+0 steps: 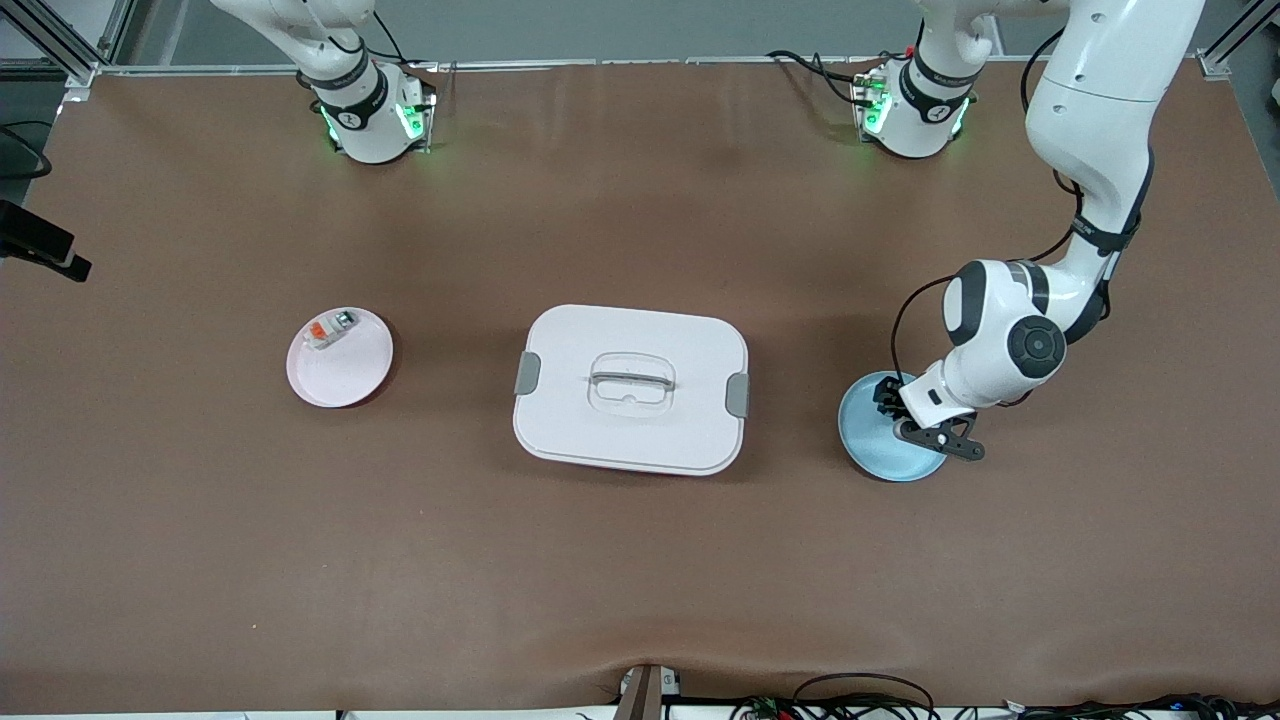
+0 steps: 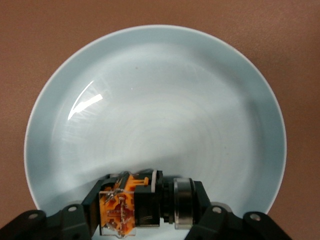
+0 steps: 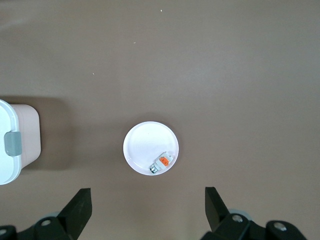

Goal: Transfer orange switch to right arm and place
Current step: 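Close the left gripper on the orange switch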

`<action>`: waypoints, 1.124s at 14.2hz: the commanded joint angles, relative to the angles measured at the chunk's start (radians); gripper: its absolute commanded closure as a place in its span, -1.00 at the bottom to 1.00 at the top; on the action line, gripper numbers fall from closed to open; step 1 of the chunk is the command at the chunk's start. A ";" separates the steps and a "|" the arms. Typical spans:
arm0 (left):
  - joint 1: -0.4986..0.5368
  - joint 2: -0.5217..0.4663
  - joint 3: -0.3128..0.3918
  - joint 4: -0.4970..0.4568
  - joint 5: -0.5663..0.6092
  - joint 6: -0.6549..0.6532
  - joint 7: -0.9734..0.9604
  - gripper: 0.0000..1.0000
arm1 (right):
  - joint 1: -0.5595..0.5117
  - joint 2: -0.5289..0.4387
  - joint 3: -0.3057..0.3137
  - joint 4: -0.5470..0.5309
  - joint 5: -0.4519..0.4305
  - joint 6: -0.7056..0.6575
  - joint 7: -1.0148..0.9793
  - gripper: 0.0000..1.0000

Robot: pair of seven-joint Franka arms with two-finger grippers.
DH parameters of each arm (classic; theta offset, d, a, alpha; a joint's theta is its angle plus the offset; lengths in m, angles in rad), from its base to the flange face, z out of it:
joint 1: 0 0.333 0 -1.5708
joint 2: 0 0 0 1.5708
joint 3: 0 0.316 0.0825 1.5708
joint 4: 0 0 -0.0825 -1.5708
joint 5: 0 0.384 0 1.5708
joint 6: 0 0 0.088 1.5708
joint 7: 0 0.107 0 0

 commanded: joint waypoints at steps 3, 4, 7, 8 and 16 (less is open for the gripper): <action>0.007 -0.048 -0.005 -0.004 -0.018 -0.033 -0.011 0.29 | -0.015 -0.003 0.004 0.010 0.001 -0.028 -0.003 -1.00; 0.009 -0.057 -0.005 -0.004 -0.018 -0.039 -0.018 0.29 | -0.015 -0.003 0.004 0.010 0.004 -0.040 -0.003 -1.00; 0.006 -0.082 -0.005 -0.004 -0.023 -0.042 -0.124 0.29 | 0.005 -0.003 0.014 0.003 0.004 -0.055 -0.004 -1.00; 0.004 -0.093 -0.006 -0.004 -0.023 -0.054 -0.141 0.29 | 0.015 -0.003 0.014 0.003 0.004 -0.054 -0.003 -1.00; 0.033 -0.280 -0.005 0.010 -0.053 -0.344 -0.232 0.28 | 0.077 -0.001 0.009 0.001 -0.003 -0.029 0.002 -1.00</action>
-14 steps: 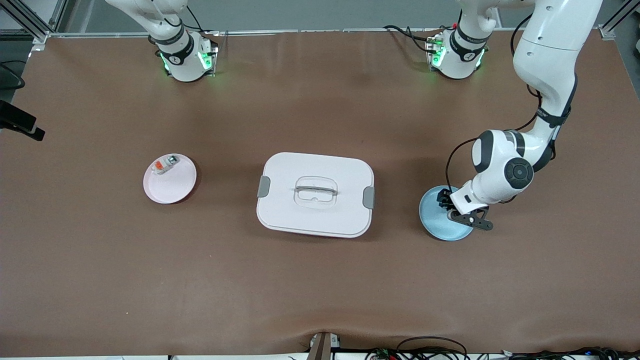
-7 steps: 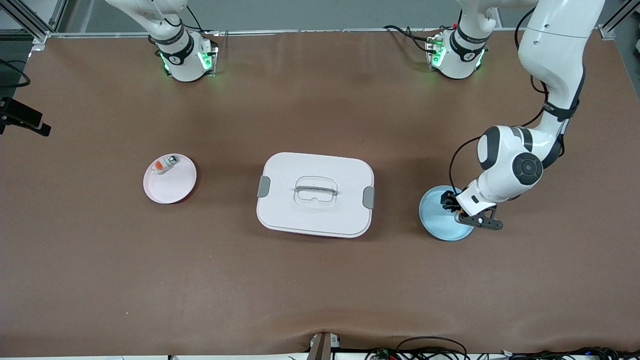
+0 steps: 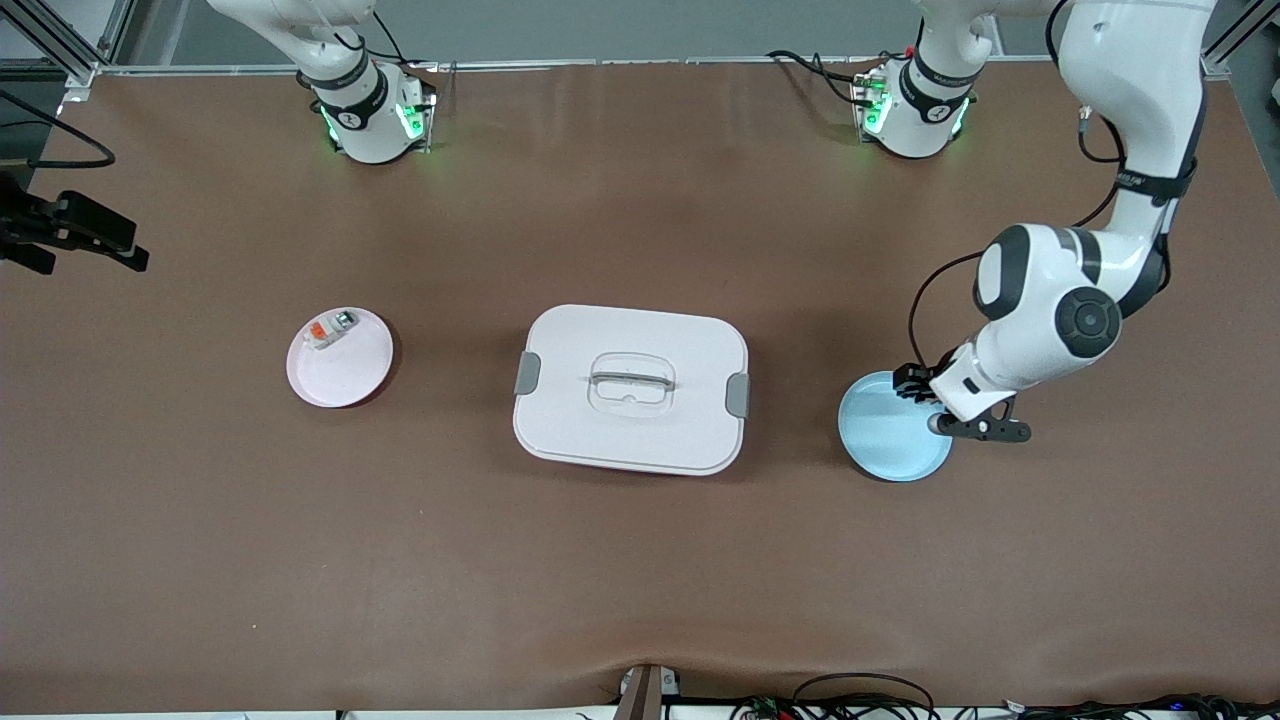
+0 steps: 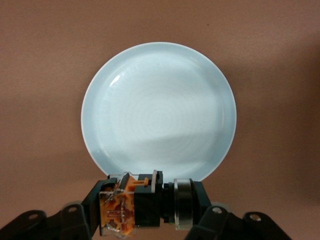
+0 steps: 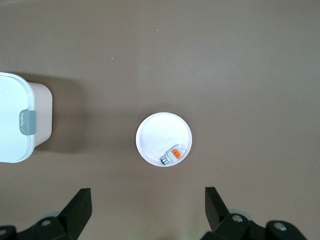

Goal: Transfer orange switch to right arm and place
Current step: 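Lift the orange switch and carry it above the white box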

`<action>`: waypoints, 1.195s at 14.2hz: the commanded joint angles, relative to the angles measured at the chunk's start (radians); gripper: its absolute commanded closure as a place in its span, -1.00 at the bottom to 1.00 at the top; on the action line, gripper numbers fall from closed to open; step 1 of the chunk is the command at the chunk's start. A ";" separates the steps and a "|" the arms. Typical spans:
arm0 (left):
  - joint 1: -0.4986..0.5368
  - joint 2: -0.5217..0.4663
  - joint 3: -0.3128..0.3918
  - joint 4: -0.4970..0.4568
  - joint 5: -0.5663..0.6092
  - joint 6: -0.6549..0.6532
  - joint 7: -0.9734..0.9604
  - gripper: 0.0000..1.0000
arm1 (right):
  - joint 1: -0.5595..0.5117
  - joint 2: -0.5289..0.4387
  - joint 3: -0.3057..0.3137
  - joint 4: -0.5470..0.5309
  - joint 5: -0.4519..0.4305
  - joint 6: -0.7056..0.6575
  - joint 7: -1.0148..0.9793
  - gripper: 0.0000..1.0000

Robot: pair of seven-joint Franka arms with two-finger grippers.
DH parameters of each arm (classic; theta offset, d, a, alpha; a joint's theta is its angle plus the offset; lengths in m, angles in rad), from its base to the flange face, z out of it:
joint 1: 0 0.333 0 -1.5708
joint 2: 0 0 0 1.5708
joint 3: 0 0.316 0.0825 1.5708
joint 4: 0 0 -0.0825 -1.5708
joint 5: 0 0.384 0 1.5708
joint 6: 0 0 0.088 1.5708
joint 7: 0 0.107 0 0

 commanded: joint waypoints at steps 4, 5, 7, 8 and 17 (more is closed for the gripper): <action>0.028 -0.140 -0.003 0.067 -0.092 -0.276 -0.154 0.28 | -0.016 -0.003 -0.009 -0.017 -0.004 0.004 0.005 -1.00; 0.027 -0.146 -0.005 0.099 -0.103 -0.327 -0.201 0.28 | -0.018 -0.003 -0.009 -0.020 -0.004 0.004 0.005 -1.00; 0.020 -0.148 -0.005 0.174 -0.131 -0.437 -0.298 0.28 | -0.018 -0.003 -0.009 -0.020 -0.004 0.007 0.005 -1.00; 0.017 -0.148 -0.005 0.208 -0.145 -0.485 -0.349 0.28 | -0.018 -0.003 -0.009 -0.020 -0.004 0.010 0.005 -1.00; 0.000 -0.146 -0.018 0.360 -0.331 -0.534 -0.935 0.30 | -0.036 -0.039 -0.008 -0.087 -0.003 0.036 -0.001 -1.00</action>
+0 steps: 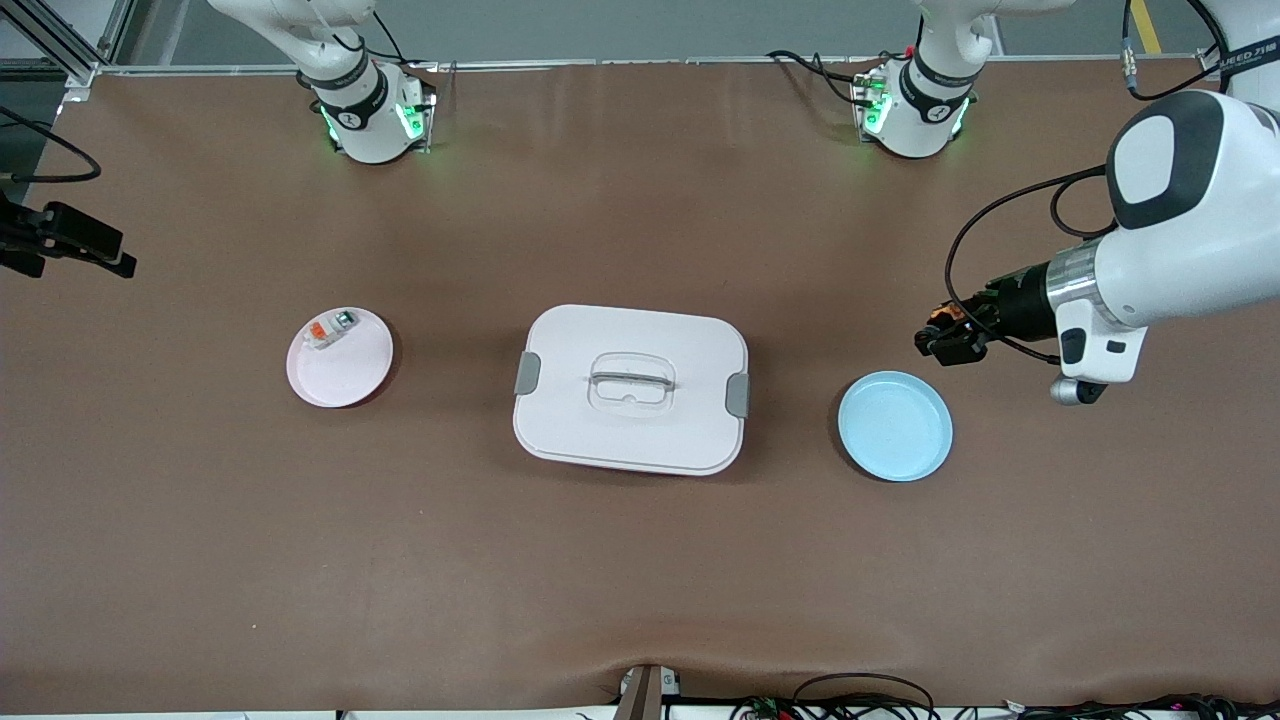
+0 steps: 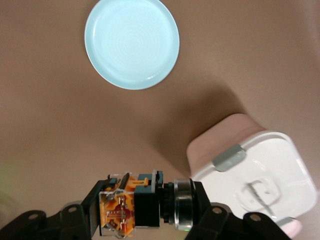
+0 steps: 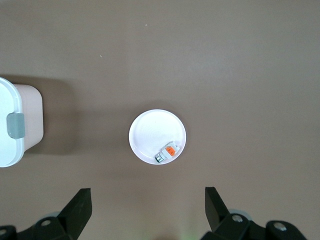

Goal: Transfer orange switch to right arm and place
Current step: 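Lift the orange switch and carry it above the white box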

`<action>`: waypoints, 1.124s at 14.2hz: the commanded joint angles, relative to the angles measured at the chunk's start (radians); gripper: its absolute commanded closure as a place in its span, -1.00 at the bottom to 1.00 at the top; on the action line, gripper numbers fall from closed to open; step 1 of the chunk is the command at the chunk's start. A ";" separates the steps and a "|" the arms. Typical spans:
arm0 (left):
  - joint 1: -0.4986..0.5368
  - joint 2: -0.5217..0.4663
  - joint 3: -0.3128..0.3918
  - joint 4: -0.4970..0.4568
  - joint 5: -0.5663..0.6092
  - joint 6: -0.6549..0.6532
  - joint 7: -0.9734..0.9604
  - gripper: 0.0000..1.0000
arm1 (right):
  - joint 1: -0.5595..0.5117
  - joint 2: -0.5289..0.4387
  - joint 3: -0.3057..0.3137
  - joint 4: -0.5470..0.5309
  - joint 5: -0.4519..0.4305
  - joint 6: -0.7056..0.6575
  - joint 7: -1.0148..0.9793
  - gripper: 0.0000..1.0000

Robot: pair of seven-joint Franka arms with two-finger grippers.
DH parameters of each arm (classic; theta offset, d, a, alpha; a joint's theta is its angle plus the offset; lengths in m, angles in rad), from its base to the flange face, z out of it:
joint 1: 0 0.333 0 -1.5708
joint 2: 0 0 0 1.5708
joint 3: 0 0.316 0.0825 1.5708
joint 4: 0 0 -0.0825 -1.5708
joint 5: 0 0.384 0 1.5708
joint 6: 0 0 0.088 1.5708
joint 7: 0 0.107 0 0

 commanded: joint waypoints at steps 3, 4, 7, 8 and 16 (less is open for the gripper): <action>-0.007 0.003 -0.043 0.055 -0.092 -0.012 -0.288 0.32 | -0.011 -0.043 0.011 -0.060 0.001 0.028 -0.001 -1.00; -0.007 0.003 -0.074 0.055 -0.092 0.005 -0.331 0.32 | -0.010 -0.044 0.011 -0.066 0.001 0.028 -0.001 -1.00; -0.011 0.008 -0.154 0.058 -0.092 0.096 -0.502 0.32 | -0.002 -0.056 0.015 -0.097 0.014 0.025 -0.001 -1.00; -0.011 0.012 -0.184 0.057 -0.092 0.118 -0.574 0.32 | 0.001 -0.056 0.015 -0.095 0.012 0.027 -0.003 -1.00; -0.135 0.071 -0.243 0.063 -0.093 0.328 -0.984 0.32 | -0.002 -0.044 0.014 -0.091 -0.002 0.052 -0.003 -1.00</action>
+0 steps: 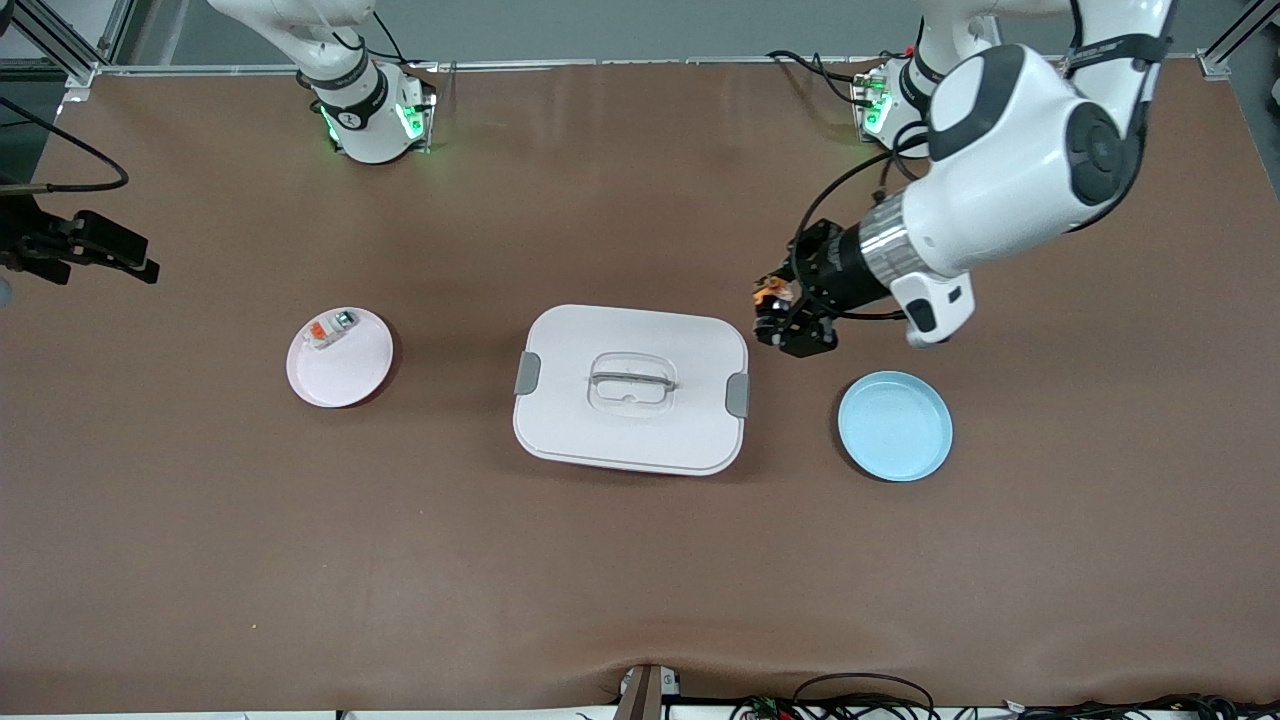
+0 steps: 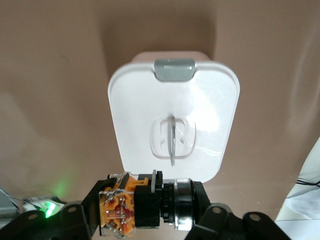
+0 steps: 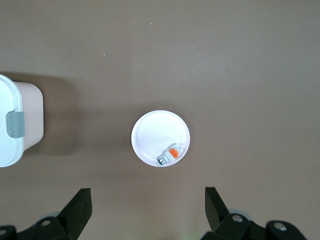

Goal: Transfer orange switch to right arm and place
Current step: 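Lift the orange switch and carry it above the white box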

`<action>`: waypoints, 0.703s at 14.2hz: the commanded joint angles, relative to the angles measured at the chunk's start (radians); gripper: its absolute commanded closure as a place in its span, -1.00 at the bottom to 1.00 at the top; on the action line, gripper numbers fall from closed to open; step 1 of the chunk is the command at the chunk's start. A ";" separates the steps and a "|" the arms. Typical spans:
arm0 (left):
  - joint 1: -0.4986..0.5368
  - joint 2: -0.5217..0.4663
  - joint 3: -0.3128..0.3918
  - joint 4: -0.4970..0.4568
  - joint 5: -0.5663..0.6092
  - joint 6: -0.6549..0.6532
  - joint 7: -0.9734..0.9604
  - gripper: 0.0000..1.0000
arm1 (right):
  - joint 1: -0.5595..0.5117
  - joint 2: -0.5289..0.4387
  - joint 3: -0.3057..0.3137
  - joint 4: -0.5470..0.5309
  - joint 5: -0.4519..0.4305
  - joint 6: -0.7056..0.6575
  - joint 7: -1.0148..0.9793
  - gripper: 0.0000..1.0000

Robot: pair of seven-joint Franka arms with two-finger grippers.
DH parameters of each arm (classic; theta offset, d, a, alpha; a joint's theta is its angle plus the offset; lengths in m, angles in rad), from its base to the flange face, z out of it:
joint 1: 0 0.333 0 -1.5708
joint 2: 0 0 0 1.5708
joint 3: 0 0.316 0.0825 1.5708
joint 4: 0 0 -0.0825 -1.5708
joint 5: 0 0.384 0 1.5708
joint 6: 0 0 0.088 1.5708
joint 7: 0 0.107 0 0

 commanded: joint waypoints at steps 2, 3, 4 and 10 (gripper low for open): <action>-0.071 0.057 -0.001 0.078 -0.013 0.066 -0.133 0.32 | -0.012 -0.019 0.000 -0.016 -0.002 0.000 -0.004 -1.00; -0.092 0.080 0.001 0.110 -0.008 0.079 -0.180 0.32 | -0.011 -0.019 -0.002 -0.015 -0.002 0.002 -0.003 -1.00; -0.112 0.103 0.001 0.139 -0.002 0.098 -0.211 0.32 | -0.014 -0.009 0.000 -0.015 0.001 0.000 -0.003 -1.00; -0.216 0.123 0.004 0.161 0.003 0.209 -0.239 0.32 | -0.005 -0.006 0.000 -0.018 0.004 -0.008 -0.001 -1.00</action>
